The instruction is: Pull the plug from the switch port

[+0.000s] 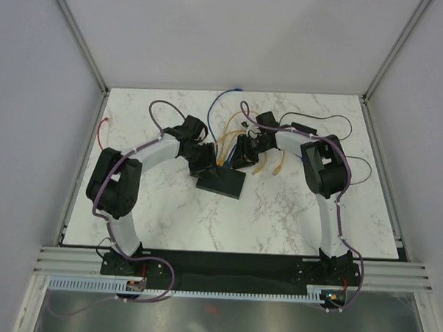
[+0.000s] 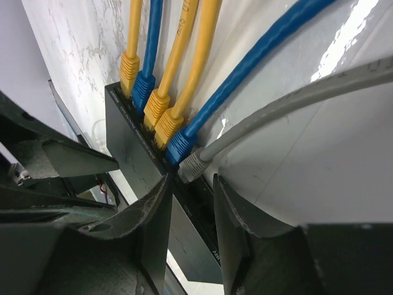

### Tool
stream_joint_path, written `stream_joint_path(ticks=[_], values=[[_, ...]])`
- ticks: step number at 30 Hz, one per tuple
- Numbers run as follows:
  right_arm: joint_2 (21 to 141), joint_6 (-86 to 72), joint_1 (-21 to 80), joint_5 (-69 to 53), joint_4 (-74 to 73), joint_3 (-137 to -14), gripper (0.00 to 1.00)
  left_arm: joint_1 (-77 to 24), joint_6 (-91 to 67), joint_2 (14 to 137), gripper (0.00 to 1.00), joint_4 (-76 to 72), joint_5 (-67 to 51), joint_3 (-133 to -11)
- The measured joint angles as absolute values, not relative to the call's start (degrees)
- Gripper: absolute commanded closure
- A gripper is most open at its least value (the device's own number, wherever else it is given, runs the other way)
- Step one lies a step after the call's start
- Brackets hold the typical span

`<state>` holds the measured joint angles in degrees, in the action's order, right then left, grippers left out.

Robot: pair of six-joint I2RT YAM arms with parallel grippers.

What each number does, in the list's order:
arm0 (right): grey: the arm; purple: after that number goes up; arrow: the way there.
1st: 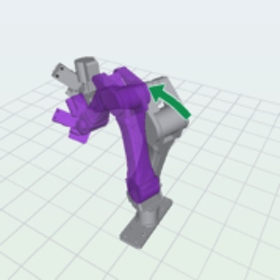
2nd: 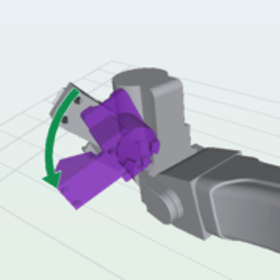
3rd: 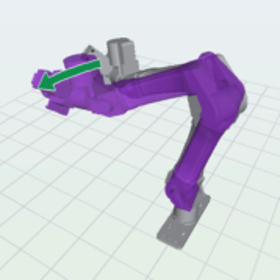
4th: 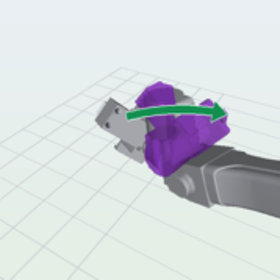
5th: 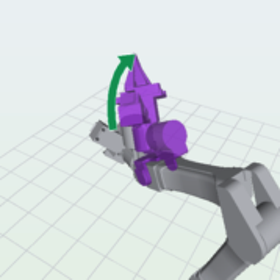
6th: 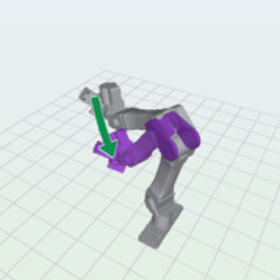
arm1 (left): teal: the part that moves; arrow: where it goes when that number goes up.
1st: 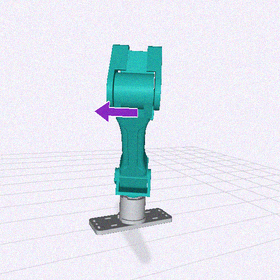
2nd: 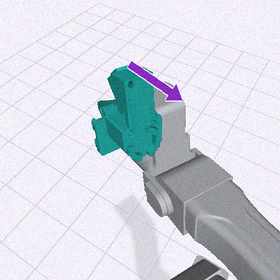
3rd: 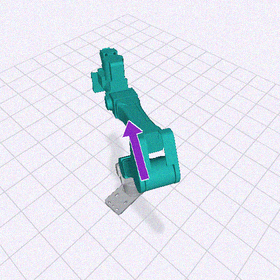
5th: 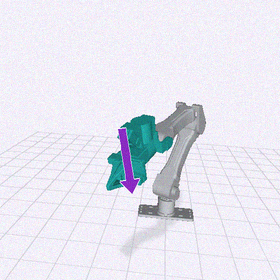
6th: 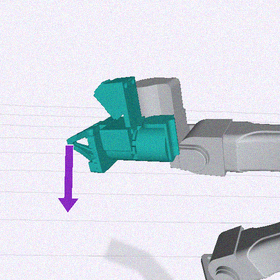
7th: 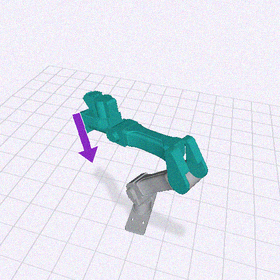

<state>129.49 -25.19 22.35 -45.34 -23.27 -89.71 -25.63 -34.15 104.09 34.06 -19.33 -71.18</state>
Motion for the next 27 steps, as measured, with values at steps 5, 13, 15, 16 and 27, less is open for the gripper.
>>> stream_joint_path(ticks=[5,13,15,16,27], values=[[129.5,-25.2,22.3,-46.3,-22.1,-88.6,0.65,-25.6,-35.0,105.7,0.43,34.1,-19.8,-71.2],[129.5,-26.3,22.2,-47.6,-19.6,-87.4,0.86,-25.6,-36.5,106.2,0.41,33.8,-20.7,-71.2],[129.5,-27.0,22.1,-48.2,-18.8,-86.8,0.93,-25.6,-36.9,106.3,0.40,33.8,-21.1,-71.2],[129.5,-27.8,22.0,-48.5,-18.2,-86.6,1.00,-25.6,-37.1,106.4,0.40,33.9,-21.2,-71.2],[130.3,-40.1,21.1,-53.3,-6.7,-81.4,0.87,-25.5,-39.2,107.5,0.37,34.2,-23.6,-71.7]])
